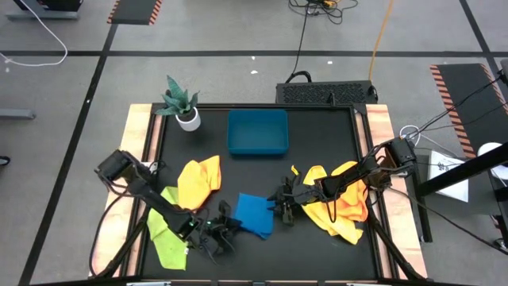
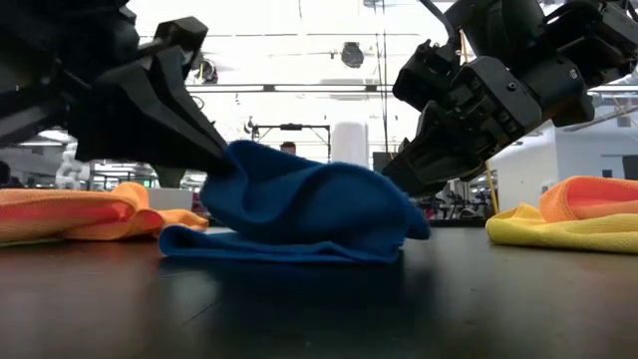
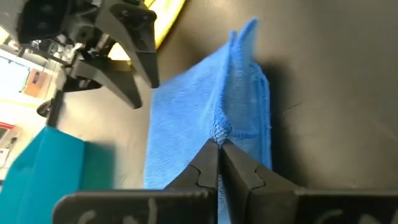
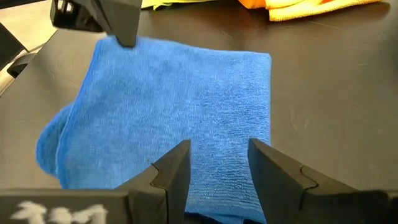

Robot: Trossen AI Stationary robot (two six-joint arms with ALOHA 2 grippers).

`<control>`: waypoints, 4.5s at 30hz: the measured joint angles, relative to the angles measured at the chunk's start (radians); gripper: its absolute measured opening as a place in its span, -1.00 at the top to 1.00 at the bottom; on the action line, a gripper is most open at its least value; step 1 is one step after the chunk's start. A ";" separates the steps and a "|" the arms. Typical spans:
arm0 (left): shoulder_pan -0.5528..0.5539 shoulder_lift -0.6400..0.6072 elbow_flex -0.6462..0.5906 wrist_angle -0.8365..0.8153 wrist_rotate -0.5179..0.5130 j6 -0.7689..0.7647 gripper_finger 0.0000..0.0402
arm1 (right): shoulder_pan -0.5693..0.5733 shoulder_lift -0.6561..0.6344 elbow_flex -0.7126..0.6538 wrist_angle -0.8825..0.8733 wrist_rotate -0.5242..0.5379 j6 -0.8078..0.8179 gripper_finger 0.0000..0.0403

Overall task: Fold microfiber towels
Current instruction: Fold the blue microfiber cloth, then put the blue microfiber cloth into the blue bin

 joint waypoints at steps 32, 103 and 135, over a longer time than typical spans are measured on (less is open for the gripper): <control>0.057 -0.055 0.227 -0.543 0.165 -0.220 0.02 | -0.051 0.000 0.000 -0.035 -0.013 0.106 -0.05; 0.680 -0.061 -0.018 -0.167 1.014 -0.168 -0.58 | -0.119 0.153 0.083 -0.008 -0.286 0.281 -0.59; 0.684 -0.017 0.015 -0.253 1.168 -0.055 0.96 | -0.119 0.004 0.076 -0.252 -0.286 0.173 0.97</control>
